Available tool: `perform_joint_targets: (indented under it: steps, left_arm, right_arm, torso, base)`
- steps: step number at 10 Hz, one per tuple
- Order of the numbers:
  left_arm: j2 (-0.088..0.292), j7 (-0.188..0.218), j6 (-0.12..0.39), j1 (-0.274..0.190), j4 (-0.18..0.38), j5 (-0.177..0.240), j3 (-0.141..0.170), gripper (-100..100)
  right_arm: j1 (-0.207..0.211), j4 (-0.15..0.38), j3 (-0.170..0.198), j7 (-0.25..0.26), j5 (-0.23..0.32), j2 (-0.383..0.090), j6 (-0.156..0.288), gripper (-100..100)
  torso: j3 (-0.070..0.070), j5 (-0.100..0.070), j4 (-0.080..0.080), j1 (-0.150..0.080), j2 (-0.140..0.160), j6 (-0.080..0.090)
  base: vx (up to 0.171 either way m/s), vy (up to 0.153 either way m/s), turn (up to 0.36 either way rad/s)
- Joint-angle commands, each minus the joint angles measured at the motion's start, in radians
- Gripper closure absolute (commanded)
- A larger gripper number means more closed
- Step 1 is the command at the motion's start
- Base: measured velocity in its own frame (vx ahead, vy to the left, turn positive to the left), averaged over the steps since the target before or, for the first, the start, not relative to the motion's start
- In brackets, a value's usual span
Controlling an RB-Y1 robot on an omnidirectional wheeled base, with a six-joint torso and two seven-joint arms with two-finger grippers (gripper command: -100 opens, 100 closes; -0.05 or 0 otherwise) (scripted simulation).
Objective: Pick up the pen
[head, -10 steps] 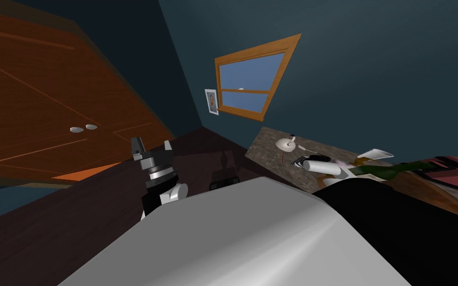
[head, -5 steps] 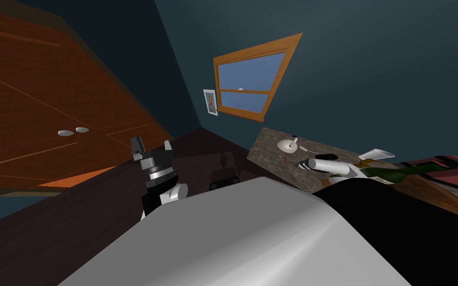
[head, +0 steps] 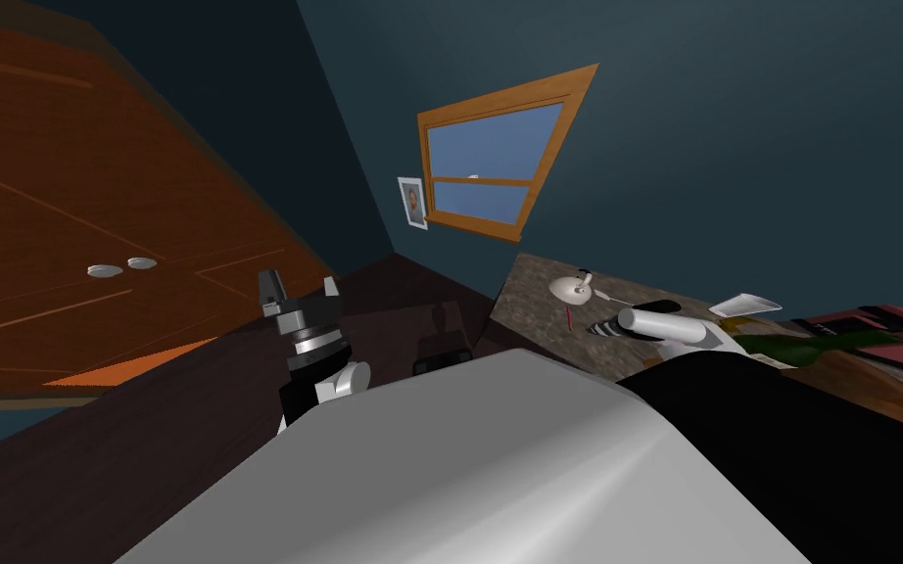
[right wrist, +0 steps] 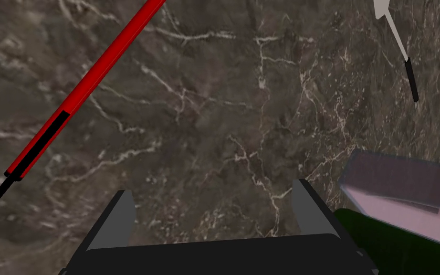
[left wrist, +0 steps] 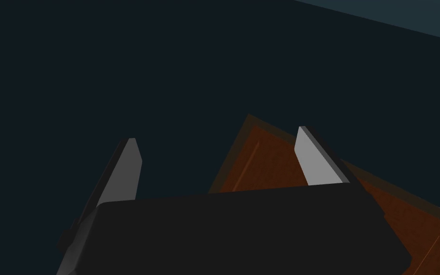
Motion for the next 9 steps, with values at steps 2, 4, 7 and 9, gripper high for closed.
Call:
perform_joint_targets:
  steps: [2,4,7,9]
  left_arm:
    - [0.000,0.000,0.000,0.000,0.000,0.000,0.000,0]
    - [0.000,0.000,0.000,0.000,0.000,0.000,0.000,0]
    - [0.000,0.000,0.000,0.000,0.000,0.000,0.000,0]
    - [0.000,0.000,0.000,0.000,0.000,0.000,0.000,0]
  right_arm:
    - [-0.009,0.038,-0.027,-0.044,-0.033,-0.019,0.073,-100]
    - [-0.021,0.069,-0.048,-0.083,-0.058,-0.034,0.126,-100]
    - [-0.032,0.099,-0.066,-0.120,-0.083,-0.047,0.200,-100]
    - [-0.043,0.127,-0.083,-0.155,-0.106,-0.057,0.251,-100]
  torso:
    - [0.002,0.000,0.001,-0.001,0.003,0.000]
    - [0.002,0.000,0.001,0.000,0.003,0.000]
    - [0.003,0.000,0.001,-0.001,0.005,0.000]
    - [0.002,0.000,0.001,-0.001,0.004,0.000]
  base:
    - [0.056,0.017,-0.028]
    - [0.105,0.026,-0.059]
    - [0.060,0.017,-0.031]
    - [0.096,0.022,-0.053]
